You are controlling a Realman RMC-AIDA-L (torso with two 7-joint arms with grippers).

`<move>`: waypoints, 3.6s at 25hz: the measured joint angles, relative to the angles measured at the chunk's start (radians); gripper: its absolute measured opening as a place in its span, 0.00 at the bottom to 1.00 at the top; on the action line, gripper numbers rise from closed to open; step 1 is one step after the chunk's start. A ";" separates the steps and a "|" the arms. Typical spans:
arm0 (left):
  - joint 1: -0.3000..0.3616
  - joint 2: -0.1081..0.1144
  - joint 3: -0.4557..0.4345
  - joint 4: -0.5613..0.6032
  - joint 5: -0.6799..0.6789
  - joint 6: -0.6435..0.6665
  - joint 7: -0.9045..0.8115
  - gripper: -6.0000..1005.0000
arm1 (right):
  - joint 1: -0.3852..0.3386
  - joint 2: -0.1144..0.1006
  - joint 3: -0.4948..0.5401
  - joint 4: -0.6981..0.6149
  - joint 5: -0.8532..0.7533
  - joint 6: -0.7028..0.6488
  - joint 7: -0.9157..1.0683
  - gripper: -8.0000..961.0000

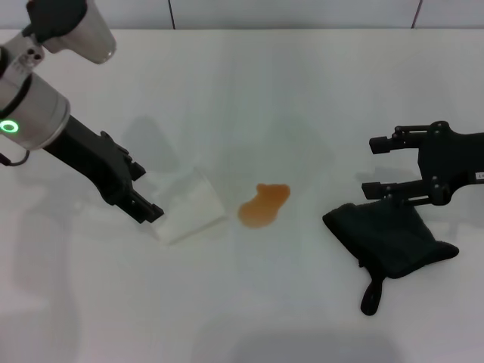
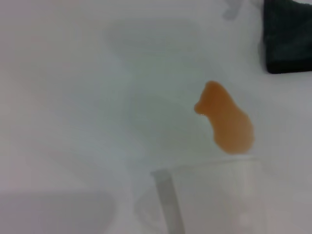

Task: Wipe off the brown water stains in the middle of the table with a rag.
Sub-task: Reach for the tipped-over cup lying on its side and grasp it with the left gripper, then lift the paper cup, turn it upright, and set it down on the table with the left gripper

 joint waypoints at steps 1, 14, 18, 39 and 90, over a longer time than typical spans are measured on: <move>0.002 -0.001 0.009 -0.001 -0.006 -0.003 0.000 0.87 | 0.000 0.000 0.001 0.000 0.000 0.000 0.000 0.80; 0.025 -0.005 0.094 -0.029 -0.053 -0.078 -0.011 0.85 | 0.008 0.003 -0.002 0.000 0.000 0.007 0.004 0.80; 0.034 -0.007 0.133 -0.050 -0.070 -0.109 -0.016 0.85 | 0.008 0.004 -0.004 0.000 0.000 0.009 0.003 0.80; 0.042 -0.004 0.309 -0.069 -0.139 -0.210 0.016 0.81 | 0.014 0.007 -0.004 0.012 0.000 0.024 0.002 0.80; 0.304 -0.004 0.059 -0.620 -1.154 -0.610 1.112 0.69 | 0.012 0.014 -0.019 0.014 0.023 0.040 -0.009 0.80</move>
